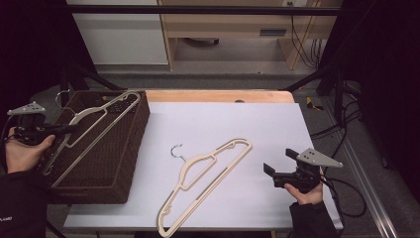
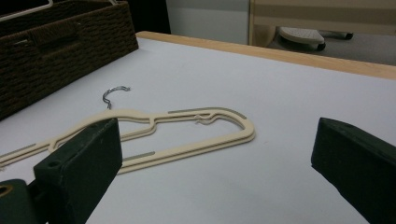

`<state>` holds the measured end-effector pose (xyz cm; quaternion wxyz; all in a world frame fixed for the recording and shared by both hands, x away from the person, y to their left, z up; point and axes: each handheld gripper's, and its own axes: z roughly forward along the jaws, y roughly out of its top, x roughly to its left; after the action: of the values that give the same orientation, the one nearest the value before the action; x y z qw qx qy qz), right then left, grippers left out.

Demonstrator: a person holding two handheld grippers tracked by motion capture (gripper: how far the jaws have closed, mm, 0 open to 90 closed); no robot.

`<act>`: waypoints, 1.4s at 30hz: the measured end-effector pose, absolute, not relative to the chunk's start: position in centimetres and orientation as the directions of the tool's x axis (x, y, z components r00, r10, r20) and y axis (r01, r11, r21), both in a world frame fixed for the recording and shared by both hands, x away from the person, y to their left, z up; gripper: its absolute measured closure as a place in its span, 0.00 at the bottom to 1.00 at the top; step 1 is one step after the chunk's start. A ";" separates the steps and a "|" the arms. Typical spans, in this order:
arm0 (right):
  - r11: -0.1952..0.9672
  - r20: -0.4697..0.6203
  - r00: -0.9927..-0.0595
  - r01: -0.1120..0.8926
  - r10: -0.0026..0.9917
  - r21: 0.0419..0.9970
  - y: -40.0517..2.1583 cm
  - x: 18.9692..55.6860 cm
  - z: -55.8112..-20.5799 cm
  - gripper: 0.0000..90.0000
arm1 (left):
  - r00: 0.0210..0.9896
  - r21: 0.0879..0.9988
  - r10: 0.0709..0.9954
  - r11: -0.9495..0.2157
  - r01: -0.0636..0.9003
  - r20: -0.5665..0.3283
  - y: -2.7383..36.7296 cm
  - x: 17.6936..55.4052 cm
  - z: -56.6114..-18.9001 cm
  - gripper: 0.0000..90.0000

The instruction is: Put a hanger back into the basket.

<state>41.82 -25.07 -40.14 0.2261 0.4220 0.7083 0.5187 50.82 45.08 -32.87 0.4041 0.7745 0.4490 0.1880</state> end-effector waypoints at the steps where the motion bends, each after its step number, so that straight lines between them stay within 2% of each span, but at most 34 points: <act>1: 0.106 0.117 -0.543 0.362 0.832 0.926 -25.0 41.9 -40.2 0.03 | 0.525 0.786 0.848 -0.277 0.553 -0.070 44.9 51.0 -33.1 0.95; 12: 0.106 0.119 -0.542 0.366 0.832 0.925 -25.0 41.9 -40.2 0.03 | 0.463 0.727 0.885 -0.286 0.624 -0.049 43.8 52.1 -36.7 0.95; 20: 0.110 0.117 -0.544 0.366 0.831 0.924 -24.9 41.9 -40.3 0.03 | 0.372 0.723 0.926 -0.211 0.658 -0.069 44.7 52.0 -37.8 0.90; 24: 0.110 0.118 -0.545 0.367 0.830 0.924 -24.9 41.9 -40.3 0.03 | 0.321 0.697 0.947 -0.208 0.686 -0.033 45.1 52.2 -38.1 0.78; 31: 0.115 0.116 -0.550 0.367 0.827 0.923 -24.9 41.9 -40.4 0.03 | 0.270 0.673 0.962 -0.176 0.719 -0.036 45.3 52.5 -38.7 0.69; 35: 0.109 0.118 -0.545 0.367 0.830 0.924 -24.9 41.9 -40.3 0.03 | 0.256 0.629 0.966 -0.186 0.755 -0.021 45.4 52.8 -39.2 0.55; 42: 0.108 0.120 -0.547 0.366 0.828 0.924 -24.9 41.9 -40.3 0.03 | 0.240 0.600 0.970 -0.176 0.780 -0.028 45.5 53.1 -39.6 0.46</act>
<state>41.88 -24.90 -40.30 0.2229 0.4204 0.7102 0.5188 53.09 45.51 -39.58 0.2573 0.7444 0.5880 0.1846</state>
